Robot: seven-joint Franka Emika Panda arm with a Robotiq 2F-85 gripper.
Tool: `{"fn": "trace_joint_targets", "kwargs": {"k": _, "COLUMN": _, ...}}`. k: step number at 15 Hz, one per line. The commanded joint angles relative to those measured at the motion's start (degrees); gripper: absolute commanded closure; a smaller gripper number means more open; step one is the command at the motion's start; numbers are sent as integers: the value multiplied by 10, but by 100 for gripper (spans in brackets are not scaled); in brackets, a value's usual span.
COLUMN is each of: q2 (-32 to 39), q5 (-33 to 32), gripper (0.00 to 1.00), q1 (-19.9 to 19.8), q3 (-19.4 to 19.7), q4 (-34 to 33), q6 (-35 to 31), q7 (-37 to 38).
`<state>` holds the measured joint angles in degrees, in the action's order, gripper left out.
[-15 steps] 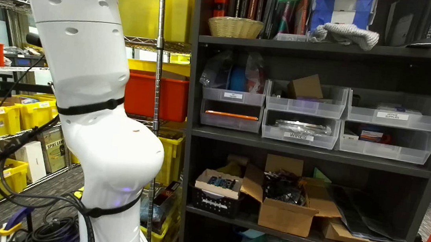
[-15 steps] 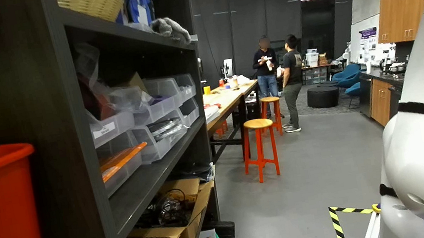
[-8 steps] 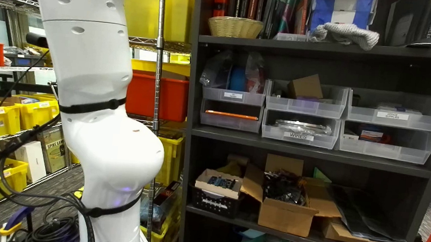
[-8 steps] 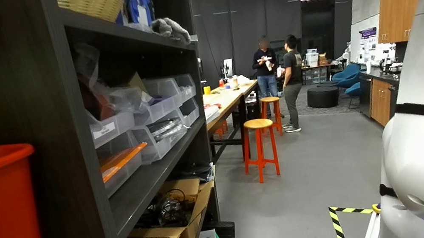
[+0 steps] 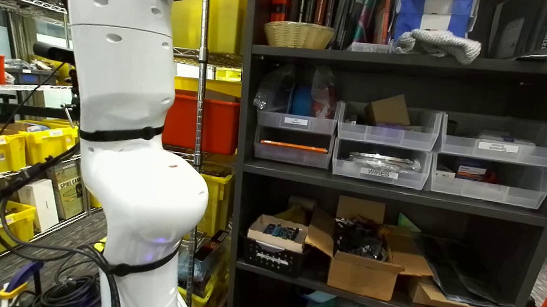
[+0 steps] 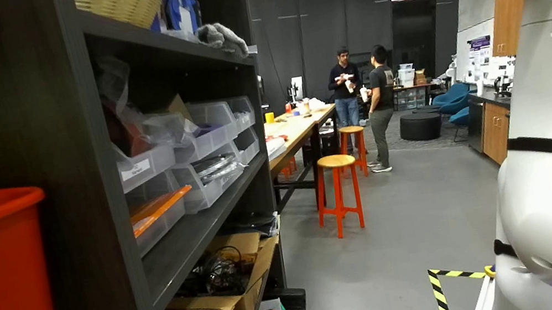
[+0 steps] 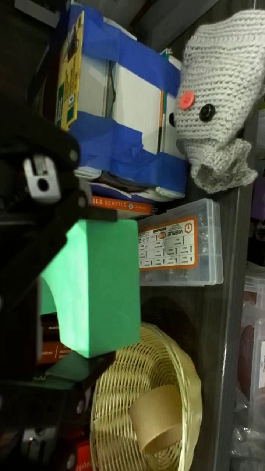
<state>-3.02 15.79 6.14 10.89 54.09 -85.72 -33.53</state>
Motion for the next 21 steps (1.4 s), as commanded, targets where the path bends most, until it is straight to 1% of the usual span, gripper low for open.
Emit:
{"fn": "trace_joint_targets", "kwargs": {"k": 1, "q2": 37, "q5": -9, "gripper": 44, "q1": -2, "q3": 1, "q4": -80, "q6": 43, "q7": 30}}
{"fn": "trace_joint_targets", "kwargs": {"k": 11, "q2": 113, "q5": 0, "gripper": 44, "q1": -14, "q3": 14, "q4": -188, "q6": 81, "q7": 72}}
{"fn": "trace_joint_targets", "kwargs": {"k": 21, "q2": 145, "q5": 9, "gripper": 44, "q1": -29, "q3": 19, "q4": -243, "q6": 90, "q7": 89}}
